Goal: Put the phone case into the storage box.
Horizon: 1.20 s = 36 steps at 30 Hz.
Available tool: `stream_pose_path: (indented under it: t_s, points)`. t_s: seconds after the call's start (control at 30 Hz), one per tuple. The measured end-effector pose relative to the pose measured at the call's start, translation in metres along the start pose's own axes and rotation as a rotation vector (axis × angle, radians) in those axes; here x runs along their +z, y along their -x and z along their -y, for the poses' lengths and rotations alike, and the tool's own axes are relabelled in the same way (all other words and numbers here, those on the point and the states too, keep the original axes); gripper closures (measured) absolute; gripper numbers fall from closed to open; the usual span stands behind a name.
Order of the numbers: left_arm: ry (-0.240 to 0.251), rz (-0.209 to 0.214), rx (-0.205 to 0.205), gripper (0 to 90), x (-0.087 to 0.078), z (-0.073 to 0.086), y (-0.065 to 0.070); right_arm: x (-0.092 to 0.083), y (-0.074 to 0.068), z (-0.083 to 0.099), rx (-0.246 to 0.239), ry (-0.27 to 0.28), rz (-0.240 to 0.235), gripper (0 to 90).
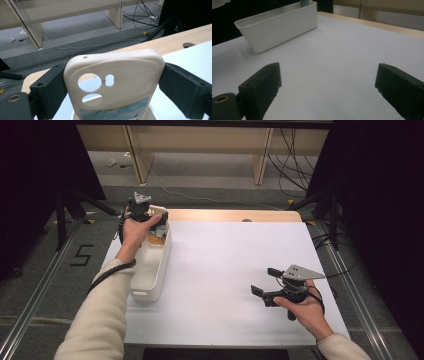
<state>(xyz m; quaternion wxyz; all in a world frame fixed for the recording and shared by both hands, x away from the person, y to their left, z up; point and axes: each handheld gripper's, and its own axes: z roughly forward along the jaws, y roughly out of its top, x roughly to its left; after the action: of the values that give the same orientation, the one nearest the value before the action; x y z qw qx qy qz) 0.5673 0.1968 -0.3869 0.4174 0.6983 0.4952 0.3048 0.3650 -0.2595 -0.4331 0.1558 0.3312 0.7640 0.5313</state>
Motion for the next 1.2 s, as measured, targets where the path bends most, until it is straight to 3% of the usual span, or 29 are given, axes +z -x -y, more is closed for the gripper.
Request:
stream_pose_path:
  t_s: [0.8, 1.2]
  points:
    - [-0.028, -0.012, -0.028, 9.4, 0.011, -0.002, -0.003, 0.0, 0.0, 0.0, -0.001, 0.001, -0.004, 7.6]
    - [-0.04, -0.014, -0.02, 6.1, 0.016, -0.005, -0.002, 0.0, 0.0, 0.0, 0.0, 0.001, -0.004, 7.6]
